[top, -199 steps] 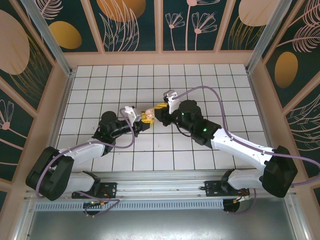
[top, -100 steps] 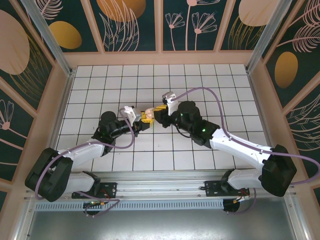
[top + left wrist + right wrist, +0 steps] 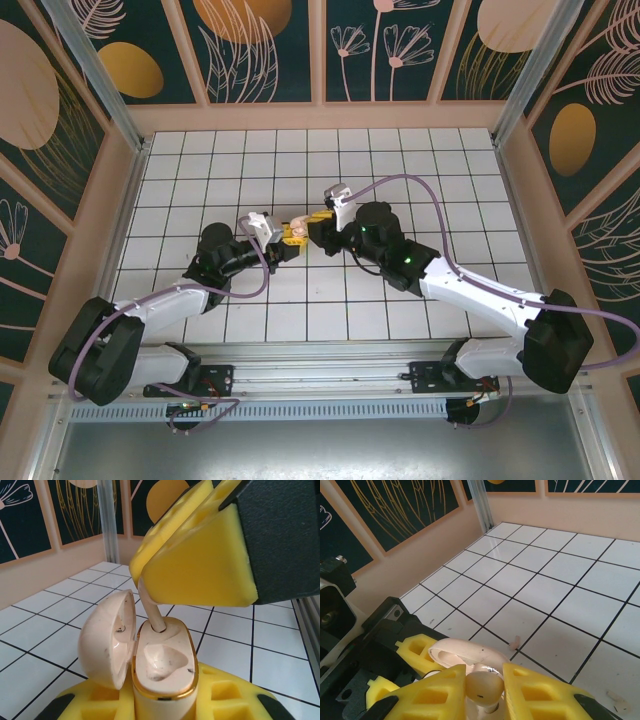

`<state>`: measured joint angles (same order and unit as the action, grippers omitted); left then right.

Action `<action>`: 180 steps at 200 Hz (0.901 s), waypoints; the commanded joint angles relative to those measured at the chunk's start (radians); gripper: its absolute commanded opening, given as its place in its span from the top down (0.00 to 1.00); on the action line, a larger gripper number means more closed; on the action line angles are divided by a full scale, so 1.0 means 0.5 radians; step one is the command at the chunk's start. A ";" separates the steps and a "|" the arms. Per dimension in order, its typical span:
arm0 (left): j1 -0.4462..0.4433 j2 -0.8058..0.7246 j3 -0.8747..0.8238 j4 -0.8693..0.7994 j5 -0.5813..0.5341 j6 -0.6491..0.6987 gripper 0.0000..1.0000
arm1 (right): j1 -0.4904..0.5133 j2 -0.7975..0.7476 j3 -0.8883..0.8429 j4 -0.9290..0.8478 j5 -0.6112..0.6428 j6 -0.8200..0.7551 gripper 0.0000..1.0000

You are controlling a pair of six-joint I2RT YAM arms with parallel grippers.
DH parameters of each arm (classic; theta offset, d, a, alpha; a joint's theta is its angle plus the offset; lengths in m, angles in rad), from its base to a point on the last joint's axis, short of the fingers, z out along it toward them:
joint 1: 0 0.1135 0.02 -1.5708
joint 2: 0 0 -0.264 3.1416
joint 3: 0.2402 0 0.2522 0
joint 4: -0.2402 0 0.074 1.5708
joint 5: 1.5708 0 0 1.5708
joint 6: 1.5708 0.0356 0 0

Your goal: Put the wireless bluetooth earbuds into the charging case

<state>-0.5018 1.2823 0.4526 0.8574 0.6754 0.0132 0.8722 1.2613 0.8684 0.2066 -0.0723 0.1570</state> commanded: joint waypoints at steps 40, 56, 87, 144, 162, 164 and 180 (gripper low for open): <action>-0.006 -0.086 0.047 0.097 -0.043 -0.016 0.81 | 0.135 -0.006 0.001 -0.116 0.385 -0.064 0.78; -0.007 -0.087 0.049 0.095 -0.047 -0.014 0.81 | 0.166 0.015 0.016 -0.121 0.444 -0.076 0.78; -0.005 -0.101 0.044 0.090 -0.056 -0.013 0.82 | 0.252 0.064 0.056 -0.157 0.628 -0.087 0.78; -0.007 -0.137 0.046 0.062 -0.120 0.009 0.81 | 0.351 0.127 0.063 -0.185 0.703 0.001 0.78; -0.005 -0.141 0.043 0.052 -0.137 0.028 0.81 | 0.355 0.128 0.055 -0.170 0.665 0.051 0.78; -0.005 -0.141 0.043 0.051 -0.139 0.029 0.81 | 0.357 0.126 0.051 -0.166 0.657 0.058 0.78; -0.007 -0.141 0.043 0.045 -0.137 0.038 0.81 | 0.355 0.125 0.038 -0.141 0.620 0.094 0.78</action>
<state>-0.5034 1.2469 0.4522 0.7898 0.6331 0.0147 1.0248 1.3029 0.8989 0.1841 0.2768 0.1486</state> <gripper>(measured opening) 0.213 0.221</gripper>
